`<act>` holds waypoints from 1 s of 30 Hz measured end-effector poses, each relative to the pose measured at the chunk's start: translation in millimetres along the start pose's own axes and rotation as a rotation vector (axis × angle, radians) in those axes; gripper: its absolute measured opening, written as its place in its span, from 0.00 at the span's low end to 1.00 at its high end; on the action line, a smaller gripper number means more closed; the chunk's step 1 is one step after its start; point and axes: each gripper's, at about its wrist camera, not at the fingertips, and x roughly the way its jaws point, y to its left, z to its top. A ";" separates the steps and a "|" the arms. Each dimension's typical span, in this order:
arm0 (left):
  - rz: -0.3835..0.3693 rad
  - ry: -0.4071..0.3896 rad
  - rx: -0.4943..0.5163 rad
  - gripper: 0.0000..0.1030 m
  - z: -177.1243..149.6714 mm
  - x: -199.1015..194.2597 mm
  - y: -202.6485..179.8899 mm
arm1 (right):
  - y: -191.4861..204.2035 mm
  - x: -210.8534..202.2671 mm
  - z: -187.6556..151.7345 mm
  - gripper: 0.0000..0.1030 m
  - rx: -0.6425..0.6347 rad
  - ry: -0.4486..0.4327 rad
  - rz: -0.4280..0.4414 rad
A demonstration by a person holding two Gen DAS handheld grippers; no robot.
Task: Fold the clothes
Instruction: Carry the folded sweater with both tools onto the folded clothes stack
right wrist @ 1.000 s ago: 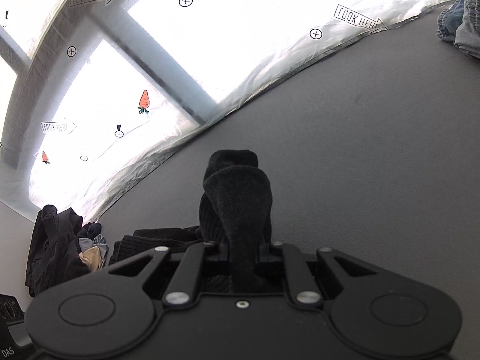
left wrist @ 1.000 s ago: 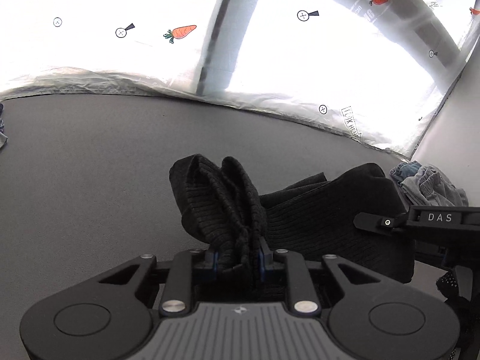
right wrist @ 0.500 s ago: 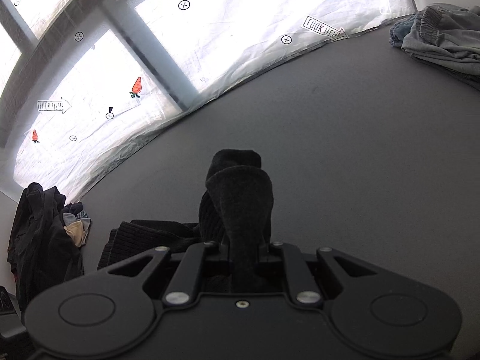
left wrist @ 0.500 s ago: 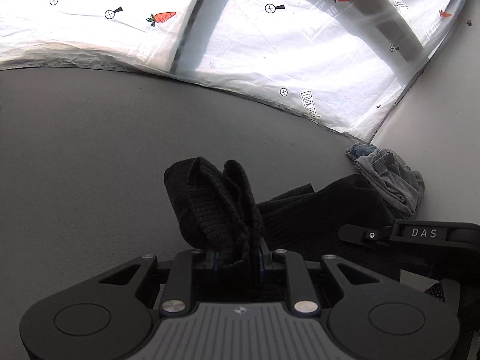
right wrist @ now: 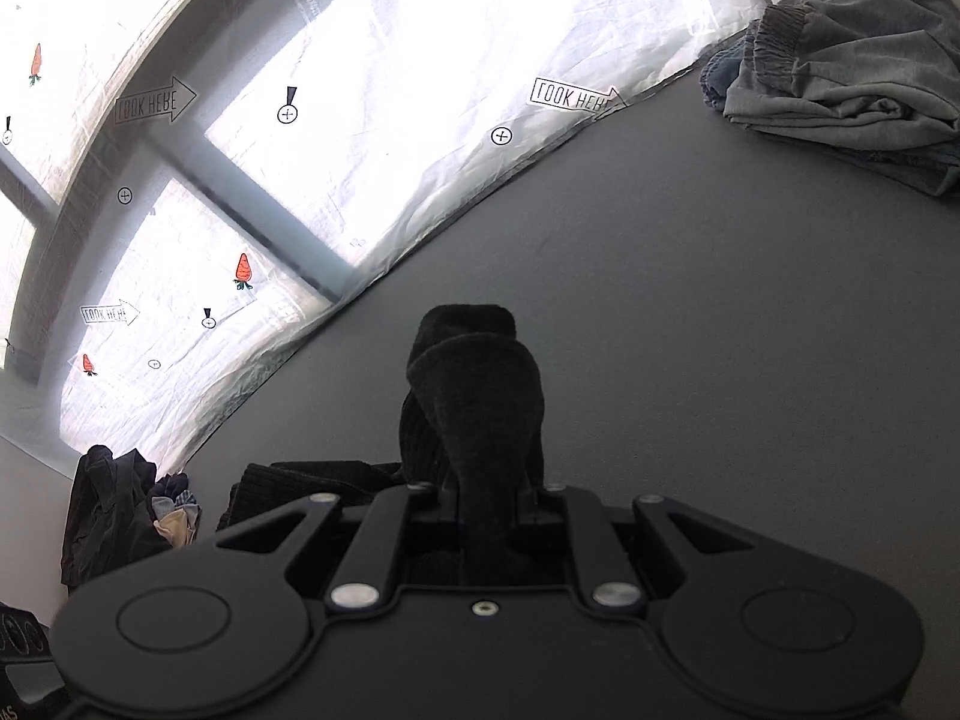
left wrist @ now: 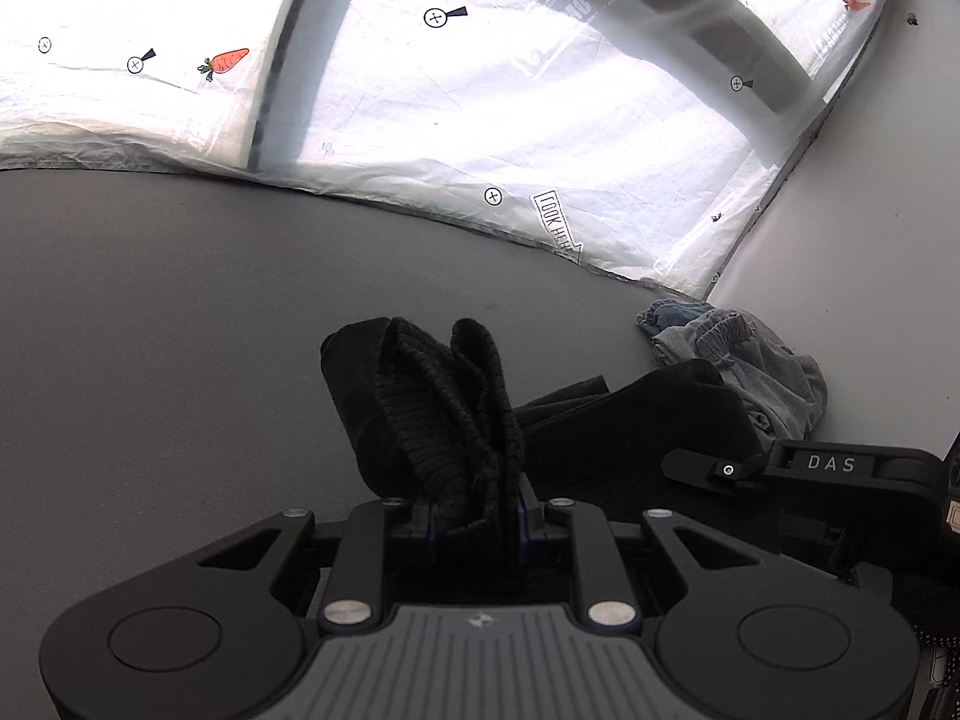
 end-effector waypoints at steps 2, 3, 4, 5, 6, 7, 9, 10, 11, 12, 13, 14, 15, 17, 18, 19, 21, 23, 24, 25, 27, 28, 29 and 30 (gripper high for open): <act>0.000 -0.025 0.001 0.22 5.0 13.2 -32.8 | -21.8 -8.4 27.2 0.12 -0.011 -0.023 0.039; -0.001 -0.037 0.002 0.22 7.5 19.8 -49.1 | -30.1 -13.0 39.0 0.12 -0.027 -0.034 0.044; -0.004 -0.041 0.005 0.22 11.8 25.8 -60.7 | -37.1 -18.7 47.3 0.12 -0.036 -0.046 0.045; -0.011 -0.044 0.018 0.22 18.0 34.5 -77.9 | -46.6 -26.8 57.4 0.12 -0.040 -0.066 0.047; -0.019 -0.047 0.031 0.22 24.2 43.2 -95.2 | -56.5 -35.4 67.3 0.12 -0.041 -0.086 0.050; -0.026 -0.050 0.043 0.22 30.5 51.9 -112.5 | -67.5 -45.2 76.3 0.12 -0.032 -0.112 0.052; -0.062 -0.053 0.089 0.22 43.8 66.3 -144.7 | -86.7 -59.9 92.3 0.12 0.000 -0.158 0.053; -0.085 -0.054 0.111 0.22 50.2 73.2 -159.9 | -96.9 -67.0 100.8 0.12 0.018 -0.183 0.054; -0.107 -0.055 0.134 0.22 56.6 80.1 -175.0 | -107.8 -74.5 109.7 0.12 0.038 -0.210 0.055; -0.129 -0.057 0.157 0.22 63.7 89.6 -189.9 | -120.1 -82.6 120.1 0.12 0.063 -0.242 0.055; -0.151 -0.059 0.179 0.22 70.8 99.3 -204.7 | -130.1 -88.9 129.3 0.12 0.086 -0.270 0.052; -0.173 -0.061 0.202 0.22 77.8 108.9 -219.6 | -142.5 -96.0 141.2 0.12 0.112 -0.308 0.048; -0.195 -0.063 0.225 0.22 84.9 118.5 -234.4 | -154.1 -102.5 152.8 0.12 0.136 -0.344 0.044; -0.242 -0.065 0.266 0.22 101.9 142.7 -264.7 | -171.3 -110.1 172.9 0.12 0.165 -0.404 0.030; -0.265 -0.067 0.286 0.22 110.5 154.8 -279.8 | -179.9 -113.9 182.9 0.12 0.180 -0.434 0.024; -0.284 -0.071 0.308 0.22 119.2 166.1 -289.8 | -188.5 -117.7 193.0 0.12 0.195 -0.463 0.017; -0.314 -0.079 0.354 0.22 135.8 189.8 -313.5 | -203.3 -122.6 210.1 0.12 0.224 -0.515 0.005; -0.344 -0.083 0.410 0.22 152.9 217.3 -342.6 | -216.6 -122.0 225.6 0.12 0.253 -0.563 -0.015; -0.351 -0.083 0.438 0.22 158.8 230.2 -354.8 | -223.1 -121.1 233.0 0.12 0.265 -0.585 -0.026; -0.353 -0.082 0.456 0.22 162.2 239.9 -363.0 | -228.9 -117.8 238.7 0.12 0.271 -0.603 -0.048; -0.358 -0.065 0.490 0.22 168.0 271.5 -379.4 | -241.9 -106.1 250.7 0.12 0.278 -0.619 -0.107; -0.352 -0.056 0.493 0.22 167.7 283.3 -382.4 | -249.7 -97.2 255.7 0.12 0.287 -0.610 -0.142; -0.335 -0.030 0.486 0.22 166.2 302.1 -383.4 | -258.3 -89.2 258.8 0.12 0.307 -0.592 -0.164; -0.318 0.002 0.470 0.22 163.1 318.7 -381.6 | -266.9 -81.1 261.9 0.12 0.326 -0.573 -0.186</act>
